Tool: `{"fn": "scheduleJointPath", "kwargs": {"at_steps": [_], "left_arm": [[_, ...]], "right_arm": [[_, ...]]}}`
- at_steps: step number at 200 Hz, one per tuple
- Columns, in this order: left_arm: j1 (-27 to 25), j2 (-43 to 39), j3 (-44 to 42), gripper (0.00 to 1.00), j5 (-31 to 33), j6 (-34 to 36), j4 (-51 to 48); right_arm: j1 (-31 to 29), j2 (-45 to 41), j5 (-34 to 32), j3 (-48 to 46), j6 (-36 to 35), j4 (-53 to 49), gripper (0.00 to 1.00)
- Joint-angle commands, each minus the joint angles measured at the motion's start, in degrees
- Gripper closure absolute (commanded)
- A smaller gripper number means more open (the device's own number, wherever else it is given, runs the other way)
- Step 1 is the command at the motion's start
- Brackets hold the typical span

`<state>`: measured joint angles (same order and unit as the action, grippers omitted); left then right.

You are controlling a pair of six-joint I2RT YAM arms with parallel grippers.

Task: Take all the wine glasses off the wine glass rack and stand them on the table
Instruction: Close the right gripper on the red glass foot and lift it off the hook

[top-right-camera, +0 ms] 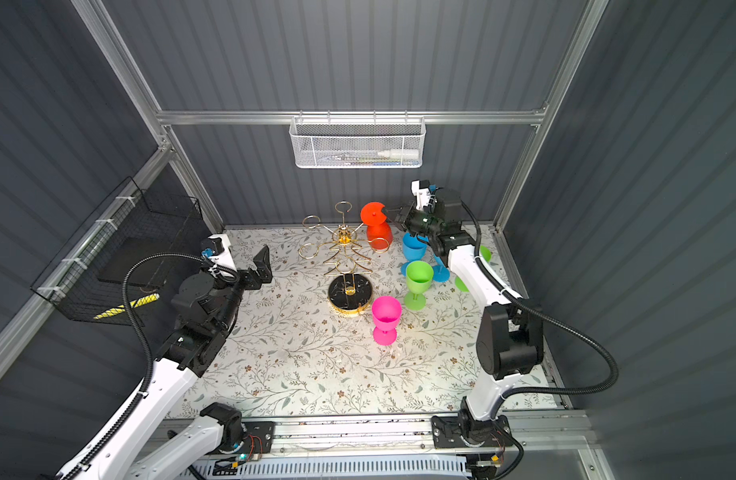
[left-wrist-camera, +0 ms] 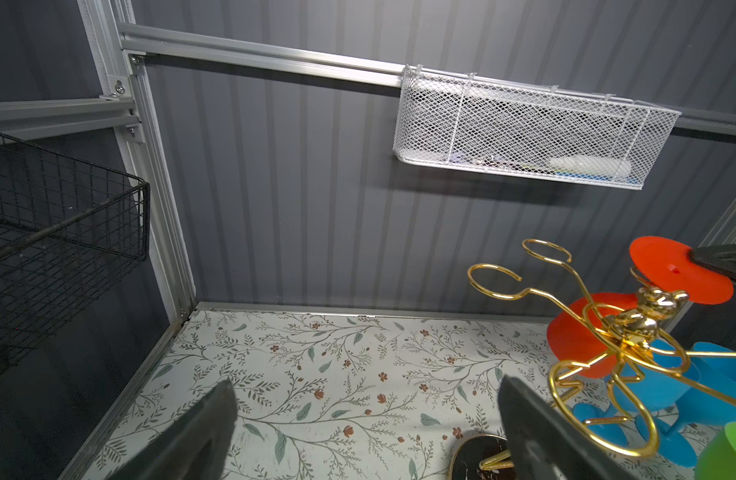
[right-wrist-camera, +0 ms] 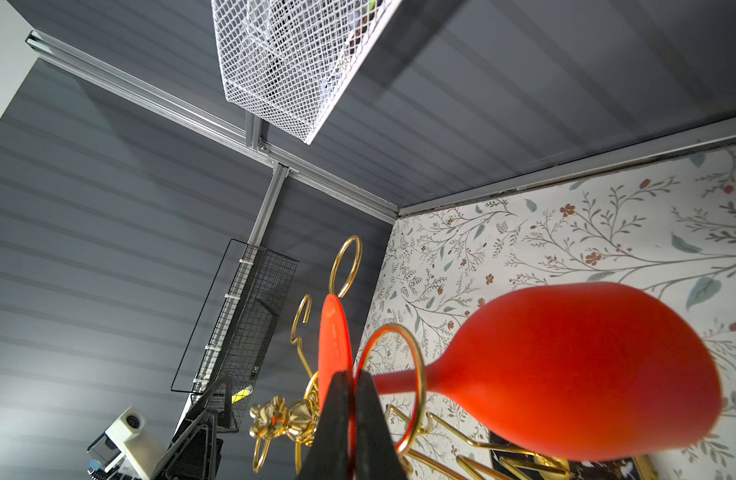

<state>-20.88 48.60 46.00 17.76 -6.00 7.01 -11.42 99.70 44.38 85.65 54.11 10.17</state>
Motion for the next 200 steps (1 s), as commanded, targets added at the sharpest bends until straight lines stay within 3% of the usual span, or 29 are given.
{"fn": "scheduleJointPath", "kwargs": {"at_steps": [1, 116, 200], "left_arm": [[0.5, -1.1, 2.0, 0.01, -0.8, 1.0, -0.5], [0.5, -1.8, 2.1, 0.01, -1.0, 0.5, -1.1], [0.5, -1.7, 1.8, 0.01, -1.2, 0.3, -1.0]], "right_arm": [[-0.4, -2.4, 2.0, -0.2, 1.6, 3.0, 1.0], [-2.8, -6.0, 2.0, -6.8, 1.8, 3.6, 1.0], [0.0, -14.8, -2.7, -13.7, -1.2, 1.3, 1.0]]}}
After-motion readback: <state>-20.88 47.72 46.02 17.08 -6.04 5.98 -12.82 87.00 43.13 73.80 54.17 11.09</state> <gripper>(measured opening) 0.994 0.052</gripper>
